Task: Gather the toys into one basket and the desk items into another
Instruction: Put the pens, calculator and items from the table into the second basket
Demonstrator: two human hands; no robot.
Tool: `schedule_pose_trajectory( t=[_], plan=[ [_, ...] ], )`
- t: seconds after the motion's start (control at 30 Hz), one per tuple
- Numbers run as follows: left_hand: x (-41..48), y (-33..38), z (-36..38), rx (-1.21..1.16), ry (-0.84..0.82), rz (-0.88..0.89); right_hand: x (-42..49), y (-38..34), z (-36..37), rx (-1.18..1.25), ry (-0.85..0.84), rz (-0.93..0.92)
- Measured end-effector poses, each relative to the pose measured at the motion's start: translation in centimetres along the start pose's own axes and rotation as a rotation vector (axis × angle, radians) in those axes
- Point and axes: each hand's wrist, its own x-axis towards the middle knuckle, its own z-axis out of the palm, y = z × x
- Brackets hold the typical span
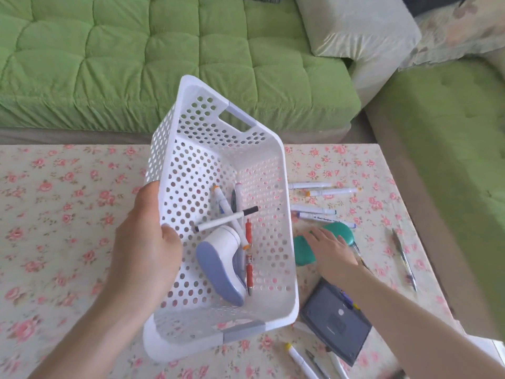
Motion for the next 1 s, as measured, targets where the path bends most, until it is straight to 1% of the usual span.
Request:
schedule_pose_trajectory(
  t=[0.13,0.23,0.3,0.37,0.5,0.57,0.63,0.73,0.8,0.87,0.93,1.0],
  plan=[
    [0.5,0.0,0.2,-0.017,-0.011,-0.007,1.2,-0.2,0.5,-0.096,0.022,-0.049],
    [0.8,0.0,0.4,-0.006,-0.016,-0.028,1.7,-0.1,1.0,-0.102,0.021,-0.049],
    [1.0,-0.1,0.5,0.008,-0.013,-0.029,1.8,0.2,1.2,-0.093,0.072,-0.048],
    [1.0,-0.1,0.5,0.019,-0.016,-0.034,1.7,0.6,0.6,0.008,0.150,0.009],
    [1.0,-0.2,0.6,0.050,-0.020,-0.036,1.8,0.5,-2.7,0.351,0.353,0.256],
    [1.0,-0.2,0.6,0.070,-0.011,-0.023,1.6,-0.7,-4.9,0.517,0.468,0.270],
    [1.0,-0.2,0.6,0.077,-0.008,-0.019,1.3,-2.7,-7.1,0.578,0.525,0.208],
    [0.9,0.0,0.5,0.098,-0.010,-0.033,0.3,-7.1,-9.6,0.536,0.507,0.078],
    [0.8,0.3,0.5,0.105,-0.009,-0.033,-0.2,-10.1,-10.3,0.545,0.447,0.001],
    [0.8,0.2,0.5,0.106,-0.008,-0.034,-0.5,-12.9,-10.1,0.631,0.303,-0.021],
    [0.9,-0.1,0.4,0.089,-0.008,-0.053,-0.7,-15.2,-9.1,0.748,0.133,0.005],
    [1.0,-0.4,0.2,0.057,-0.014,-0.069,-1.0,-16.8,-8.1,0.851,0.021,0.025]
  ],
)
